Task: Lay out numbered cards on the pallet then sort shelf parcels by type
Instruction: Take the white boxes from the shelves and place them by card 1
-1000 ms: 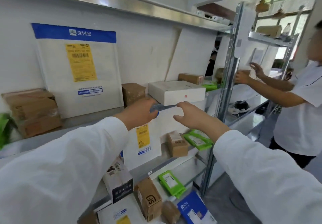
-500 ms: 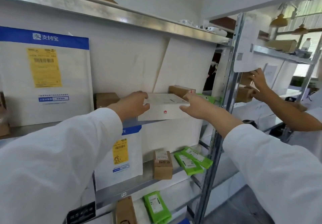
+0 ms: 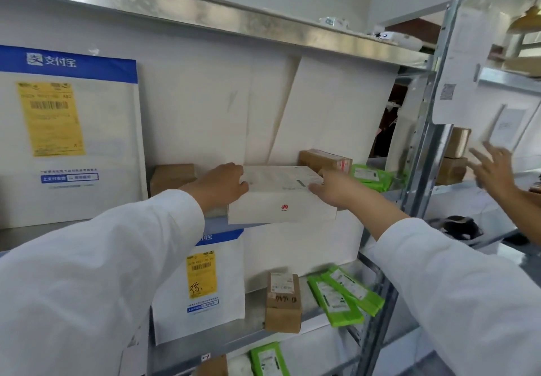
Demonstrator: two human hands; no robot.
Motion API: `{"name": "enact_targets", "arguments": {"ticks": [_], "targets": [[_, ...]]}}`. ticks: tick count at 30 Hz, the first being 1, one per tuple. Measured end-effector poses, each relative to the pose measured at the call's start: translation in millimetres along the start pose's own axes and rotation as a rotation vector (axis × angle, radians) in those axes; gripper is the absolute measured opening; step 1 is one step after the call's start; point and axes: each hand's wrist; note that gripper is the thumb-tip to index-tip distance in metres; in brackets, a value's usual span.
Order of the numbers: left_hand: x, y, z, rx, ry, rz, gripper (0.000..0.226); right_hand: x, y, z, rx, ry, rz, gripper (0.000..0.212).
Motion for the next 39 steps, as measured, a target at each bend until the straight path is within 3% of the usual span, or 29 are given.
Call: {"name": "enact_targets", "arguments": {"ticks": [4, 8, 11, 21, 28, 35, 39], "targets": [[-27.7, -7.6, -16.8, 0.205, 0.023, 0.161, 0.031, -39.3, 6.0, -7.8, -0.118, -0.062, -0.028, 0.019], [-52.1, -14.7, -33.6, 0.470, 0.030, 0.287, 0.031, -79.5, 12.7, -23.6, -0.228, -0.163, -0.091, 0.039], [-61.9, -17.5, -36.5, 0.592, 0.065, 0.332, 0.025, -91.4, 19.3, -31.3, -0.338, -0.160, -0.133, 0.033], [-49.0, -5.3, -33.0, 0.784, 0.104, 0.522, 0.026, -104.9, 42.9, -49.3, -0.685, -0.356, -0.130, 0.076], [-19.0, 19.8, -33.5, 0.877, 0.164, 0.626, 0.027, -82.5, 47.0, -45.7, -0.940, -0.352, -0.080, 0.039], [28.2, 43.1, -23.6, 1.064, 0.432, 0.614, 0.014, -46.1, 50.1, -31.1, -1.116, -0.260, 0.116, 0.037], [69.3, 48.9, -17.5, 1.110, 0.600, 0.614, 0.007, -17.2, 38.5, -20.6, -1.152, -0.256, 0.281, 0.010]]}}
Point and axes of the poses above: each hand's wrist, its own x-axis away from the middle knuckle, its own z-axis out of the back of the hand, y = z × x, and after that the axes turned 10 degrees about x, right-handed
